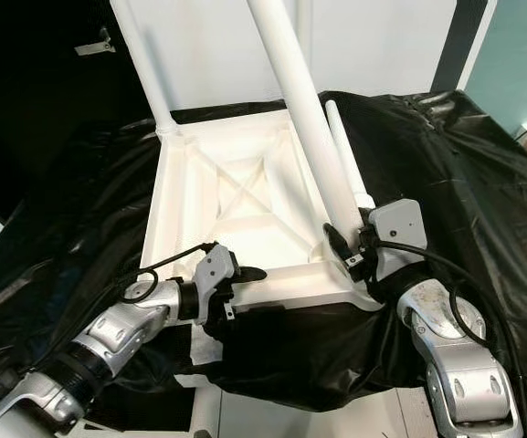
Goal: Building children table
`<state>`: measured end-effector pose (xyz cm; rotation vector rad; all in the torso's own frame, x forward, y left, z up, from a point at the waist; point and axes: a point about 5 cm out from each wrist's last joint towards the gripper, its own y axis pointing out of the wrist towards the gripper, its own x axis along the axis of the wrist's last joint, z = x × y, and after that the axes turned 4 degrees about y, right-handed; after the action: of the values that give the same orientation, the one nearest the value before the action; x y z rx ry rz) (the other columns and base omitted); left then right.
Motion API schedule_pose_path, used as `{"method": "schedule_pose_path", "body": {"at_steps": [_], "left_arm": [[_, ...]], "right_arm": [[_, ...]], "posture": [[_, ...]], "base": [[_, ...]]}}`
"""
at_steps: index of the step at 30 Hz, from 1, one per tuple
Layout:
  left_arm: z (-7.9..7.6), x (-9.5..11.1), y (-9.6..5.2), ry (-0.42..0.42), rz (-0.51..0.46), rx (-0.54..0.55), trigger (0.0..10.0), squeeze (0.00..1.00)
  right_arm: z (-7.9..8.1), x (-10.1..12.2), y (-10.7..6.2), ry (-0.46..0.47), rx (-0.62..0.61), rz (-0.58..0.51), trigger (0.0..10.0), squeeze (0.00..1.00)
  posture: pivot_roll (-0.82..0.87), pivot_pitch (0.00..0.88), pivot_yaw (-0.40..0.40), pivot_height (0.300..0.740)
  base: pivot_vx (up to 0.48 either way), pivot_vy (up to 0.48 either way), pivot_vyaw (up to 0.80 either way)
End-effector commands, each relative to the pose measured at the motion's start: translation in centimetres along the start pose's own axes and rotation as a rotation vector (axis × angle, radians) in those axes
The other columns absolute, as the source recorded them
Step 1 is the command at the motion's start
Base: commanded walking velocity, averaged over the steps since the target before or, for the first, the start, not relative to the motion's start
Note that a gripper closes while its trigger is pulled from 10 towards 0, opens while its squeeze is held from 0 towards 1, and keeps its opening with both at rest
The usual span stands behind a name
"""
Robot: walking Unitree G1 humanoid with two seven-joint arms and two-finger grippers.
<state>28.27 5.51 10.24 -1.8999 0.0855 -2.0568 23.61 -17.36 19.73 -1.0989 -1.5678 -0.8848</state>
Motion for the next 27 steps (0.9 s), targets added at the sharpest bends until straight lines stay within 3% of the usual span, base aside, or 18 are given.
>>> {"method": "schedule_pose_path", "body": {"at_steps": [1, 5, 6, 11, 12, 14, 15, 16, 18, 19, 27], "left_arm": [[-2.3, -1.9, 0.1, -0.052, 0.064, -0.316, 10.0, 0.0], [-1.6, -1.9, 0.6, -0.038, 0.088, -0.251, 10.0, 0.0], [-1.4, -1.9, 0.6, -0.022, 0.103, -0.233, 8.9, 0.0], [-1.2, -1.9, 0.7, 0.001, 0.129, -0.22, 9.0, 0.0], [-1.1, -2.0, 0.7, 0.007, 0.134, -0.219, 5.1, 0.0], [-1.1, -2.1, 0.8, 0.016, 0.145, -0.215, 4.8, 0.0], [-1.1, -2.1, 0.8, 0.016, 0.145, -0.215, 4.8, 0.0], [-1.0, -2.2, 0.8, 0.032, 0.16, -0.204, 8.6, 0.0], [-1.0, -2.2, 0.8, 0.032, 0.16, -0.204, 8.6, 0.0], [-0.8, -2.3, 1.0, 0.047, 0.175, -0.189, 10.0, 0.0], [0.2, -2.4, 1.4, 0.055, 0.2, -0.143, 10.0, 0.0]], "right_arm": [[0.4, 0.4, 0.1, 0.002, 0.015, -0.028, 10.0, 0.0], [0.5, 0.2, 0.0, 0.004, 0.014, -0.026, 10.0, 0.0], [0.5, 0.1, -0.2, 0.009, 0.007, -0.022, 10.0, 0.0], [0.5, -0.5, -0.8, 0.02, -0.013, -0.004, 10.0, 0.0], [0.6, -0.8, -1.1, 0.023, -0.021, 0.007, 10.0, 0.0], [0.7, -1.2, -1.5, 0.026, -0.03, 0.02, 10.0, 0.0], [0.7, -1.2, -1.5, 0.026, -0.03, 0.02, 10.0, 0.0], [0.9, -1.5, -1.7, 0.024, -0.036, 0.032, 10.0, 0.0], [0.9, -1.5, -1.7, 0.024, -0.036, 0.032, 10.0, 0.0], [0.9, -1.7, -1.9, 0.02, -0.042, 0.038, 10.0, 0.0], [0.5, -2.3, -2.9, -0.049, -0.055, 0.065, 10.0, 0.0]], "posture": [[-0.24, 0.05, 0.085, 0.74], [-0.24, 0.042, 0.077, 0.74], [-0.24, 0.041, 0.073, 0.74], [-0.24, 0.038, 0.071, 0.74], [-0.24, 0.038, 0.071, 0.74], [-0.26, 0.036, 0.073, 0.74], [-0.26, 0.036, 0.073, 0.74], [-0.26, 0.036, 0.073, 0.74], [-0.26, 0.036, 0.073, 0.74], [-0.26, 0.036, 0.073, 0.74], [-0.26, 0.038, 0.074, 0.74]], "base": [[0.0, 0.0, 0.0], [0.0, 0.0, 0.0], [0.0, 0.0, 0.0], [0.0, 0.0, 0.0], [0.0, 0.0, 0.0], [0.0, 0.0, 0.0], [0.0, 0.0, 0.0], [0.0, 0.0, 0.0], [0.0, 0.0, 0.0], [0.0, 0.0, 0.0], [0.0, 0.0, 0.0]]}}
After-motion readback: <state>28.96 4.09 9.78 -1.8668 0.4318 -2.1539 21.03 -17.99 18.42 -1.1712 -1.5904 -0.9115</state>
